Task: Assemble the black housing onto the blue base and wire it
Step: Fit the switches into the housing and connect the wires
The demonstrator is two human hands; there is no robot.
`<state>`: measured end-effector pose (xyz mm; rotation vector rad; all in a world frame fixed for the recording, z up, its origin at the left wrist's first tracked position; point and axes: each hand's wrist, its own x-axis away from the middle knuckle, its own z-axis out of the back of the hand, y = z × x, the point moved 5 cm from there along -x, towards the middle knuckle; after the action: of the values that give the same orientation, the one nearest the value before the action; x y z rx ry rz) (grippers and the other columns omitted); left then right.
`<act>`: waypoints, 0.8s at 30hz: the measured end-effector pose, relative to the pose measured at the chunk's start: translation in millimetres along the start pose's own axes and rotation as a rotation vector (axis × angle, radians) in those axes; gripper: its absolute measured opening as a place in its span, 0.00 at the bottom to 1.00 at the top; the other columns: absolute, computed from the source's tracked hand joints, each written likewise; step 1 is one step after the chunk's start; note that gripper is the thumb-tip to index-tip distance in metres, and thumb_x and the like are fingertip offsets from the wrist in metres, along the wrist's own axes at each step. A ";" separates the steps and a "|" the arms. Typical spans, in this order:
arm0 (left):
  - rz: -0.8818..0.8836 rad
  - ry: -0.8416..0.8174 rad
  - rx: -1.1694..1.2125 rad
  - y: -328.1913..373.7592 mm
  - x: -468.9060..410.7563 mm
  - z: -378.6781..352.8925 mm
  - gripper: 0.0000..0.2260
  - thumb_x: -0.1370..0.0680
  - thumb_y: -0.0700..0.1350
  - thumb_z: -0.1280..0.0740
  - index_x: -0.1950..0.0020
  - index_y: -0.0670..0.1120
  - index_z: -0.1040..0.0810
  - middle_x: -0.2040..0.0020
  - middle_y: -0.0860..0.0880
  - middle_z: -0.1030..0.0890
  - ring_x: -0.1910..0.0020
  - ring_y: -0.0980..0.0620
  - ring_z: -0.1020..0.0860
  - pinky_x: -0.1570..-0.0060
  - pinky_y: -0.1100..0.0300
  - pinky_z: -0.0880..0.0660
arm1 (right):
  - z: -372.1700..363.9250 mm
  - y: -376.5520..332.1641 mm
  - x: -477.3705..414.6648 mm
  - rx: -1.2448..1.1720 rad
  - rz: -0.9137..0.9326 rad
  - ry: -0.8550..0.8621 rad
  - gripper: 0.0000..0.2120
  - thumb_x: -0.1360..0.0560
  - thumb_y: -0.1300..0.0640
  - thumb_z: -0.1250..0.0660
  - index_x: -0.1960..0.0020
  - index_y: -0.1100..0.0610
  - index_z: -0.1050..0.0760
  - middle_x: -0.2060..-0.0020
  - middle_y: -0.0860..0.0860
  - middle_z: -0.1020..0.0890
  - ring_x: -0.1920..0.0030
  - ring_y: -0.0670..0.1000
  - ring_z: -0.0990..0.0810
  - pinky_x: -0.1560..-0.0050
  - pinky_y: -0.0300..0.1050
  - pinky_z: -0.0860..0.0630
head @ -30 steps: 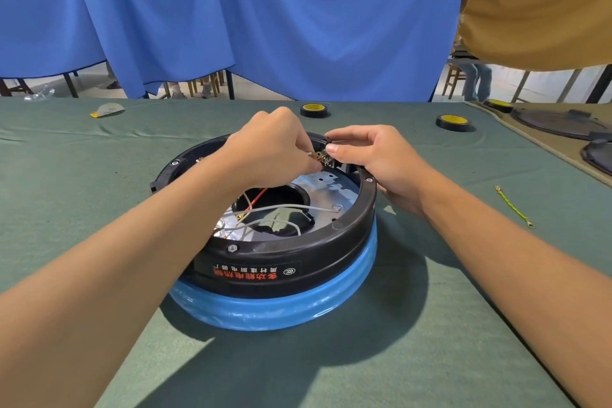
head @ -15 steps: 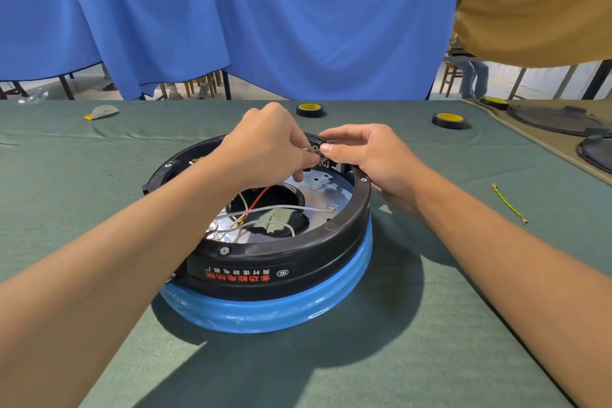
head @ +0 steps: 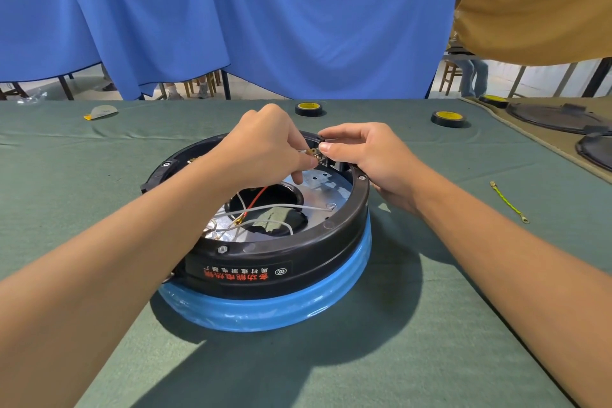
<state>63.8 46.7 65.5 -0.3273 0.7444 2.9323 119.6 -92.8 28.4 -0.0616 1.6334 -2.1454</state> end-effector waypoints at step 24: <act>0.017 0.034 -0.069 1.7 -0.1 -6.7 0.12 0.23 0.50 0.29 0.65 0.50 0.16 0.80 0.57 0.25 0.70 0.57 0.31 0.66 0.58 0.31 | -0.4 -1.5 2.4 -0.003 -0.005 0.005 0.15 0.25 0.60 0.29 0.39 0.59 0.21 0.50 0.49 0.16 0.50 0.44 0.19 0.44 0.38 0.24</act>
<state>64.9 42.0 60.6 -0.3793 0.6537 2.9805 116.9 -93.0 29.2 -0.0609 1.6409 -2.1491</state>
